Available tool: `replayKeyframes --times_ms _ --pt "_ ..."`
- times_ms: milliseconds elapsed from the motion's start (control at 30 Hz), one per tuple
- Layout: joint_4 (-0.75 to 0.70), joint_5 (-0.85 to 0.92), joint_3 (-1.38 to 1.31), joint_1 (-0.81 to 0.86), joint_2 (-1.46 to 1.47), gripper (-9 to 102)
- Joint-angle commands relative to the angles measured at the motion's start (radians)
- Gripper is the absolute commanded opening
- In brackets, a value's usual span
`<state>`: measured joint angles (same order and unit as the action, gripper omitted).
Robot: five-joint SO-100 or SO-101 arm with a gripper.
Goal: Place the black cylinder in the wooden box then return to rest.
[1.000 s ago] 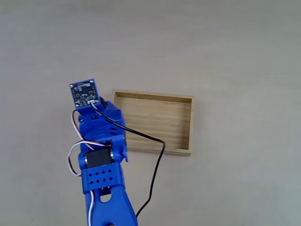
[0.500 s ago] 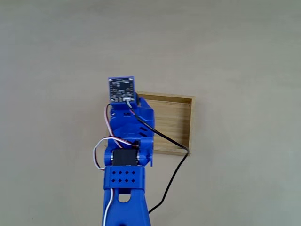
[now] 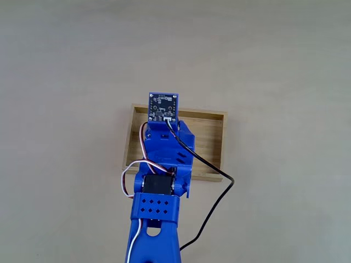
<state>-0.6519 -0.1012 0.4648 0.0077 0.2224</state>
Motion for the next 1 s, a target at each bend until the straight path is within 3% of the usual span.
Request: replayKeyframes --times_ms 0,967 --pt "0.000 0.012 0.005 0.011 0.026 18" --pt "0.087 0.012 0.035 0.061 -0.101 18"
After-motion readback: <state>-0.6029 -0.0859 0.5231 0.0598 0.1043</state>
